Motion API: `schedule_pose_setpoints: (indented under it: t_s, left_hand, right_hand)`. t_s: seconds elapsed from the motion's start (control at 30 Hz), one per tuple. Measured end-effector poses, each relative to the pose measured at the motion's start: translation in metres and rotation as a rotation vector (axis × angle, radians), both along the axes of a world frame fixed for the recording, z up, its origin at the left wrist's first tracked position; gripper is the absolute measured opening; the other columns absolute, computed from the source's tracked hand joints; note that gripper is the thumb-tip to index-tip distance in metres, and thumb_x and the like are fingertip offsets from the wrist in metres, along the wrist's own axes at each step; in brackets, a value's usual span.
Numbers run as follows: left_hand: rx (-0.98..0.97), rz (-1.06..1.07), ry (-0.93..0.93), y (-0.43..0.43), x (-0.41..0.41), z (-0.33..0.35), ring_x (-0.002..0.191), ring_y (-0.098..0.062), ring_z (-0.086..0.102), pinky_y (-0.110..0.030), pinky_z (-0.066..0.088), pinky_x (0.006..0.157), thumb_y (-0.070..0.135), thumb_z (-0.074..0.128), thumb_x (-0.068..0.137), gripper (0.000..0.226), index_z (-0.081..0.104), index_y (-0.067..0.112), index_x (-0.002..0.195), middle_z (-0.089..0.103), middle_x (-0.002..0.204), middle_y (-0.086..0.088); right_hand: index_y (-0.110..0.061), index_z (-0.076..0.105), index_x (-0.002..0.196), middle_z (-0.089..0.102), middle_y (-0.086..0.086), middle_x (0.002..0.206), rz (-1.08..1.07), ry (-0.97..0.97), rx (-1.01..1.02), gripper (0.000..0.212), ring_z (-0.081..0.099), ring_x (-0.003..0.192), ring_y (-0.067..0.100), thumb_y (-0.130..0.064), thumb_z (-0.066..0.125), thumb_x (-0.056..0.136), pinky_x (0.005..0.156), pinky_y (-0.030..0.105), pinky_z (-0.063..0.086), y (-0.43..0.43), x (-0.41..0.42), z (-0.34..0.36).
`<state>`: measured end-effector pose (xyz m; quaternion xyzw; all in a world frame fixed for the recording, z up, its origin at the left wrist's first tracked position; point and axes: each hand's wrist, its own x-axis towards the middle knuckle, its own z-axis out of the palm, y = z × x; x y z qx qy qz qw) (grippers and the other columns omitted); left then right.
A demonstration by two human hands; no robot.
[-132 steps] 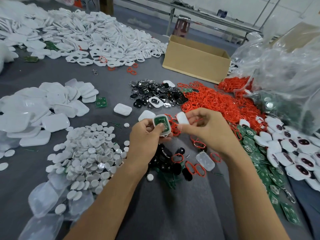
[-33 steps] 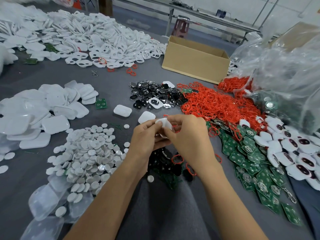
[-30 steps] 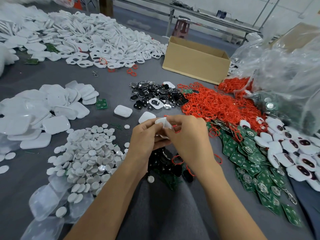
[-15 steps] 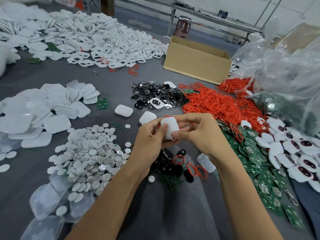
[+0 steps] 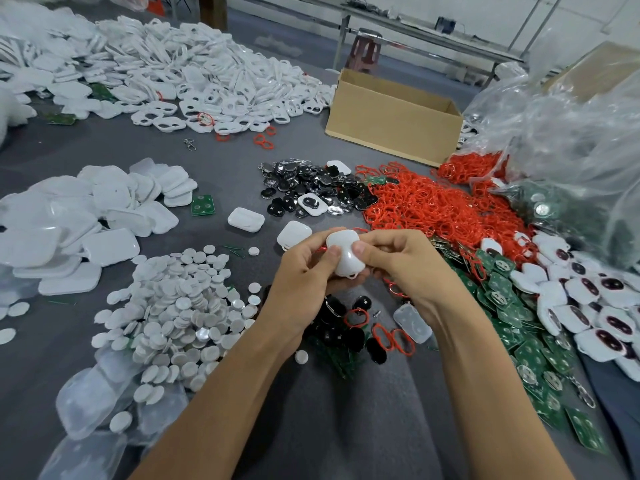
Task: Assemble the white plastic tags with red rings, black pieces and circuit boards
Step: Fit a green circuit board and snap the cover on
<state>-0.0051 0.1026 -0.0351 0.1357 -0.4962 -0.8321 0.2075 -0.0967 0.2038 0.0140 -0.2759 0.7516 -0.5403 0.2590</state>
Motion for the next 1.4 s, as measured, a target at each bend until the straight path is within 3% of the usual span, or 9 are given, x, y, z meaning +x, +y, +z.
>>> schedule_pose_setpoints:
  t_s: [0.2, 0.53, 0.63, 0.73, 0.83, 1.03, 1.17, 1.4]
  left_hand:
    - [-0.093, 0.009, 0.029, 0.0029, 0.0014, -0.0003, 0.084, -0.02, 0.071, -0.025, 0.058, 0.073, 0.008, 0.069, 0.087, 0.022, 0.069, 0.019, 0.106, 0.074, 0.094, -0.009]
    - [-0.146, -0.039, 0.049, 0.0004, 0.0047, 0.0017, 0.077, -0.016, 0.069, -0.026, 0.06, 0.072, -0.009, 0.059, 0.09, 0.029, 0.066, 0.014, 0.106, 0.072, 0.089, -0.009]
    - [-0.182, 0.02, 0.023, -0.0028, 0.0043, 0.0016, 0.075, -0.017, 0.071, -0.026, 0.059, 0.073, -0.007, 0.062, 0.089, 0.035, 0.064, 0.013, 0.117, 0.073, 0.091, -0.009]
    - [-0.255, 0.054, -0.036, -0.0032, 0.0034, -0.0002, 0.075, -0.012, 0.073, -0.022, 0.058, 0.071, -0.008, 0.065, 0.087, 0.052, 0.053, 0.019, 0.13, 0.074, 0.087, 0.0]
    - [-0.276, 0.077, -0.066, 0.0001, 0.0035, -0.0016, 0.07, -0.012, 0.073, -0.018, 0.055, 0.064, -0.003, 0.07, 0.085, 0.045, 0.053, 0.019, 0.121, 0.076, 0.079, 0.001]
    - [-0.322, 0.142, -0.078, 0.0046, 0.0008, -0.0023, 0.068, -0.016, 0.074, -0.021, 0.057, 0.063, 0.009, 0.068, 0.089, 0.005, 0.068, 0.014, 0.088, 0.076, 0.075, -0.004]
    - [-0.404, 0.177, -0.045, 0.0048, 0.0031, -0.0035, 0.065, -0.015, 0.074, -0.024, 0.059, 0.064, 0.009, 0.069, 0.09, 0.008, 0.066, 0.014, 0.084, 0.075, 0.072, -0.004]
    - [-0.41, 0.195, -0.008, 0.003, 0.0061, -0.0025, 0.065, -0.021, 0.074, -0.033, 0.061, 0.063, 0.007, 0.07, 0.089, 0.008, 0.07, 0.013, 0.084, 0.074, 0.071, -0.005]
  right_hand:
    - [0.003, 0.067, 0.088, 0.056, 0.009, 0.063, -0.015, -0.028, 0.016, 0.009, 0.048, 0.046, 0.004, -0.005, 0.064, 0.089, 0.047, 0.012, 0.035, 0.0006, 0.0017, 0.0029]
    - [0.008, 0.065, 0.085, 0.051, 0.013, 0.064, -0.06, 0.033, 0.023, 0.009, 0.042, 0.039, 0.001, -0.001, 0.065, 0.087, 0.043, 0.009, 0.034, -0.0009, 0.0039, 0.0015]
    - [0.0, 0.071, 0.093, 0.064, 0.01, 0.067, -0.012, 0.054, -0.048, 0.008, 0.055, 0.049, 0.005, 0.0, 0.064, 0.088, 0.05, 0.012, 0.043, -0.0012, 0.0063, 0.0011]
    - [-0.01, 0.074, 0.098, 0.068, 0.01, 0.072, 0.032, 0.139, -0.078, 0.014, 0.056, 0.06, 0.01, -0.005, 0.065, 0.089, 0.055, 0.016, 0.046, -0.0015, 0.0062, 0.0003]
    - [-0.009, 0.075, 0.092, 0.069, 0.024, 0.075, -0.011, 0.196, -0.108, 0.012, 0.059, 0.064, 0.019, -0.003, 0.068, 0.086, 0.057, 0.023, 0.052, -0.0044, 0.004, 0.0002]
    - [-0.004, 0.072, 0.089, 0.064, -0.001, 0.065, -0.101, 0.255, -0.216, 0.01, 0.05, 0.056, 0.004, 0.003, 0.066, 0.085, 0.055, 0.012, 0.042, -0.0069, 0.0055, -0.0008]
    - [0.0, 0.068, 0.086, 0.058, -0.013, 0.053, -0.108, 0.224, -0.255, 0.007, 0.047, 0.05, -0.002, 0.006, 0.065, 0.085, 0.053, 0.011, 0.04, -0.0079, 0.0053, -0.002]
    - [-0.002, 0.071, 0.086, 0.062, -0.008, 0.054, -0.126, 0.159, -0.297, 0.005, 0.048, 0.049, 0.001, -0.001, 0.067, 0.085, 0.046, 0.01, 0.037, -0.0052, 0.0063, -0.0016]
